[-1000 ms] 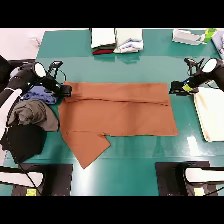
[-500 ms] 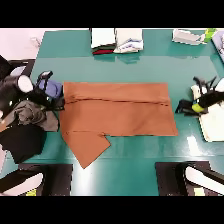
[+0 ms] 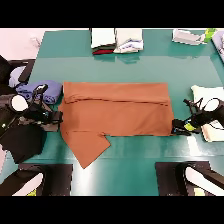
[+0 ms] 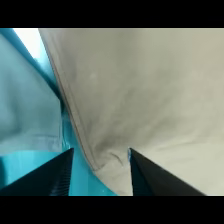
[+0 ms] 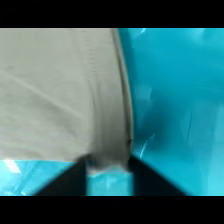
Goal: Fold the shirts.
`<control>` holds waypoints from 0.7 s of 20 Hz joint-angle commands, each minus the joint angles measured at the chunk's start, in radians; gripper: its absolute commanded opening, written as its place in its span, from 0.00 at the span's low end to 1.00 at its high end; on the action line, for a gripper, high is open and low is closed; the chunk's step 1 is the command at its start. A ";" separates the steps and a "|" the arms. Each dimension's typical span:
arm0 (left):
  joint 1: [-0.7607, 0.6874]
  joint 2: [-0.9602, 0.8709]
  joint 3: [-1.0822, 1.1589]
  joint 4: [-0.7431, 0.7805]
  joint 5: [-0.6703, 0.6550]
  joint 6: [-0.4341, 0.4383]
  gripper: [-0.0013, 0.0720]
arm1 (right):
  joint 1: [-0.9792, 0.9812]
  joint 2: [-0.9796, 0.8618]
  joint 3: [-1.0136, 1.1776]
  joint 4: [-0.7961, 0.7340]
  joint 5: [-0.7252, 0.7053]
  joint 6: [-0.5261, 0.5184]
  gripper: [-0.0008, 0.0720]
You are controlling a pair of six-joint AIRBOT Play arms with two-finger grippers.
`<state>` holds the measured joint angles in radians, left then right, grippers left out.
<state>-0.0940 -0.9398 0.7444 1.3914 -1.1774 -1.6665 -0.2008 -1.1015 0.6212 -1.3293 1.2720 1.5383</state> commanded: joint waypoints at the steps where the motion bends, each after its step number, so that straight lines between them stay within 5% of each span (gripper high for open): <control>1: -0.001 0.013 -0.008 0.002 -0.063 -0.003 0.60 | 0.077 0.000 -0.014 -0.002 -0.058 0.008 0.05; 2: -0.001 0.019 -0.008 0.004 -0.092 -0.001 0.47 | 0.090 0.000 -0.014 -0.002 -0.065 0.011 0.04; 6: -0.001 0.086 -0.083 -0.010 -0.151 -0.005 0.45 | 0.101 0.000 -0.013 -0.001 -0.070 0.017 0.04; 8: -0.001 0.089 -0.144 -0.074 -0.150 -0.005 0.81 | 0.101 0.000 -0.013 -0.001 -0.075 0.017 0.04; 14: -0.001 0.089 -0.312 -0.235 -0.005 0.003 0.81 | 0.102 0.000 -0.013 0.001 -0.078 0.017 0.04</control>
<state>-0.0944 -0.8536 0.5014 1.2285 -1.2423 -1.6695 -0.1005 -1.1007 0.6090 -1.3239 1.2003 1.5562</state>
